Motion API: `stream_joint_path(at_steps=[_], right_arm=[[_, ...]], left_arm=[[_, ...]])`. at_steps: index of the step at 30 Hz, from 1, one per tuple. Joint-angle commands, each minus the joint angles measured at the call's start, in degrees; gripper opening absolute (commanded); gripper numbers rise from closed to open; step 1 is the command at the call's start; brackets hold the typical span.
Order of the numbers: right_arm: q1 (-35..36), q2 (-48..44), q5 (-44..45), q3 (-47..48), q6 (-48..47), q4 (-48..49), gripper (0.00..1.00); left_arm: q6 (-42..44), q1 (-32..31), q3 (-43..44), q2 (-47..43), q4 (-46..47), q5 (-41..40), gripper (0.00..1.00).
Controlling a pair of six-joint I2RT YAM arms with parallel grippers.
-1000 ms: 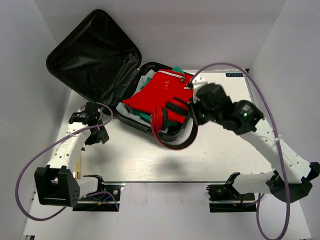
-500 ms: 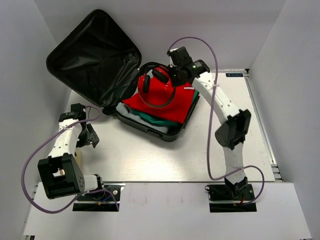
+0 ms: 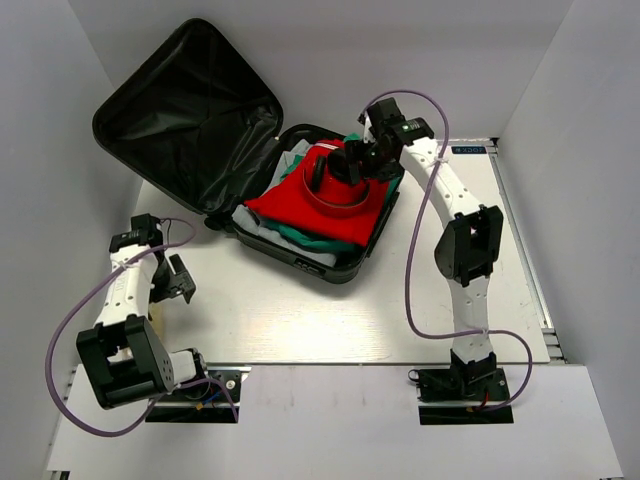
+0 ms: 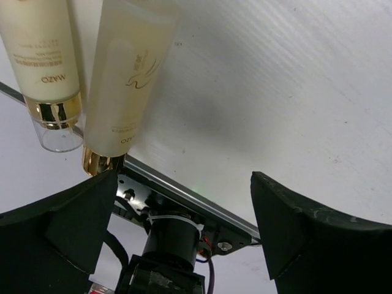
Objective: Pack the luggage
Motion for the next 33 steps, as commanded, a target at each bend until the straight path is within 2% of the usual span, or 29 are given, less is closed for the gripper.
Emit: stream_joint_path(at_steps=[1,4,6,8,9,12,14,17,24,27,33], right_arm=[[0.05,-3.90,-1.19,-0.74,1.22,0.36,0.90],[-0.12,-7.05,-1.19,-1.01,0.00,2.91,0.90],[-0.47,-9.52,-0.23,-2.06,-1.58,3.97,0.90],[-0.47,-12.86,0.74,-4.15,-2.29,4.32,0.90],[-0.56,-13.56,1.96,-5.04,-3.17,4.76,0.90],[-0.74,-17.52,4.52,-9.09,-3.87,5.55,0.90],[-1.09,-19.98,5.57,-11.72,-3.88,5.55,0.90],[-1.18,-22.79,7.16,-14.09,-3.70,5.73,0.90],[-1.53,-23.06,6.99,-13.58,-3.53,5.38,0.90],[-1.79,-23.24,6.82,-14.80,-3.26,5.29,0.90],[-1.97,-21.48,5.32,-14.72,-1.86,5.90,0.90]], left_arm=[[0.37,1.03,-1.25,-1.11,-0.73,2.11,1.00],[-0.77,0.95,-0.46,0.30,-2.48,1.24,1.00],[-0.51,1.12,0.77,0.91,-3.72,-2.43,1.00],[1.33,3.22,2.25,0.48,-4.08,-3.42,1.00],[4.29,4.28,2.61,0.22,-2.94,-1.51,1.00],[7.30,9.28,0.61,-1.45,3.91,7.61,1.00],[7.58,10.96,-0.11,-1.72,7.25,10.98,1.00],[8.63,11.84,-2.04,-0.32,10.50,11.43,1.00],[9.51,17.90,-2.13,4.43,13.78,13.99,1.00],[10.12,18.08,-0.46,5.58,12.54,11.61,1.00],[12.50,18.69,-3.01,4.69,15.35,12.13,1.00]])
